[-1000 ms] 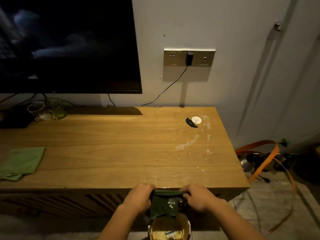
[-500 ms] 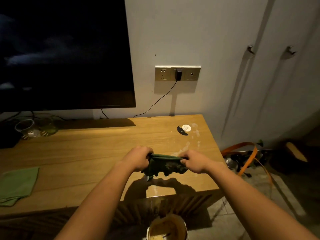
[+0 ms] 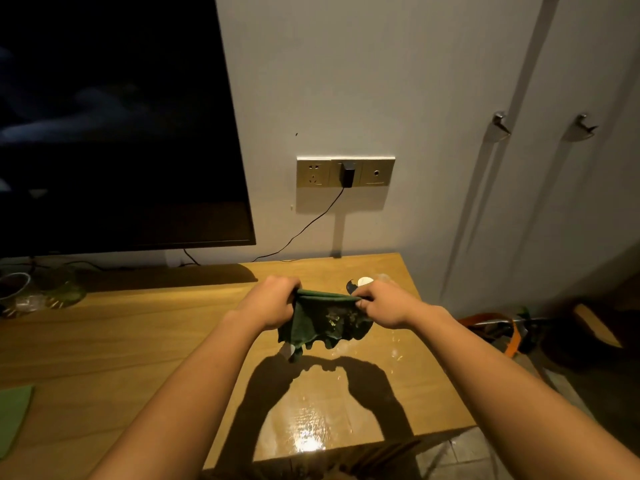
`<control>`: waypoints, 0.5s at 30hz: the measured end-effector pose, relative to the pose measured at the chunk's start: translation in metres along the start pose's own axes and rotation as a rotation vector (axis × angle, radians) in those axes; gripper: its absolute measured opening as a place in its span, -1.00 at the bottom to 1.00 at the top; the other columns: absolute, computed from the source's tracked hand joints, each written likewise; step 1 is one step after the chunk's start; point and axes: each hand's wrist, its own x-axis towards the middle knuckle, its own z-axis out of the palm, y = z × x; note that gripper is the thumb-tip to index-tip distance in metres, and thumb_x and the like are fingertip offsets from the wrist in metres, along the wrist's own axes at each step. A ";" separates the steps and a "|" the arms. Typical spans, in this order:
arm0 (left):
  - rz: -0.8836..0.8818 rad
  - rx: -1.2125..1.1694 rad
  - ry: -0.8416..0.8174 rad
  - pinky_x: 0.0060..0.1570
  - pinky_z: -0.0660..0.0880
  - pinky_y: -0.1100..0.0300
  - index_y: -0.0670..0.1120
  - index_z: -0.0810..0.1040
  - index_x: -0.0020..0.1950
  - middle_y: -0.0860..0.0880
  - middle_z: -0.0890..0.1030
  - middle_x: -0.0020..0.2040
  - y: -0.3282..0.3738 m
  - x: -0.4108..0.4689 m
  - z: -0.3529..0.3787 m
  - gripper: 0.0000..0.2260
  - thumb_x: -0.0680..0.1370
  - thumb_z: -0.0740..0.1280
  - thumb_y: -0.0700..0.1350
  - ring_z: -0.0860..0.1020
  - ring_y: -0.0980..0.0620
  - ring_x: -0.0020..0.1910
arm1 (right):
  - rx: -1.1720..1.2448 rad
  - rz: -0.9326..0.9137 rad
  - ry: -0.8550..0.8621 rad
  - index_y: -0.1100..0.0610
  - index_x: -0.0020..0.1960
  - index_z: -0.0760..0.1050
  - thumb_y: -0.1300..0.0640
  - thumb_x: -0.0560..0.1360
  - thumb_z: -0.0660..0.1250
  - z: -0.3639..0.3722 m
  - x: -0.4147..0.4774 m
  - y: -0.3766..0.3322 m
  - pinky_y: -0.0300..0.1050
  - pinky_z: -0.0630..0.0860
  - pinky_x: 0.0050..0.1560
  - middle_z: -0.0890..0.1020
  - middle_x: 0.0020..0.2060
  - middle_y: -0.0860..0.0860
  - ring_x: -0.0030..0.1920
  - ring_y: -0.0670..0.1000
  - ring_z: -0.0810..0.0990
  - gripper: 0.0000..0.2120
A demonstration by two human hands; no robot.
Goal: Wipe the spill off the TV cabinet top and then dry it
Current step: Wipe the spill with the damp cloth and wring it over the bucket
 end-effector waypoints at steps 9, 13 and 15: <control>-0.122 0.044 0.100 -0.07 0.60 0.03 0.03 0.49 0.17 -0.05 0.61 0.04 -0.013 0.132 0.016 -0.77 0.54 0.35 -0.17 0.57 -0.03 -0.01 | -0.086 -0.108 0.021 0.03 0.19 0.57 0.11 0.64 0.15 -0.047 0.136 0.054 -0.08 0.36 -0.09 0.57 -0.14 0.00 -0.07 0.07 0.48 -0.75; -0.145 0.055 0.115 -0.10 0.54 0.06 0.04 0.48 0.19 -0.04 0.61 0.04 -0.032 0.188 0.033 -0.71 0.52 0.36 -0.22 0.56 -0.04 -0.02 | -0.089 -0.141 -0.027 0.05 0.17 0.57 0.12 0.64 0.15 -0.055 0.203 0.084 -0.04 0.43 -0.09 0.61 -0.09 0.07 -0.03 0.14 0.53 -0.76; -0.163 0.050 0.115 -0.16 0.47 0.11 0.05 0.47 0.17 -0.03 0.61 0.02 -0.044 0.206 0.051 -0.72 0.52 0.35 -0.21 0.53 -0.01 -0.06 | -0.076 -0.162 -0.048 0.00 0.36 0.48 0.11 0.64 0.15 -0.048 0.231 0.099 0.01 0.48 0.10 0.61 0.14 0.09 0.13 0.17 0.53 -0.68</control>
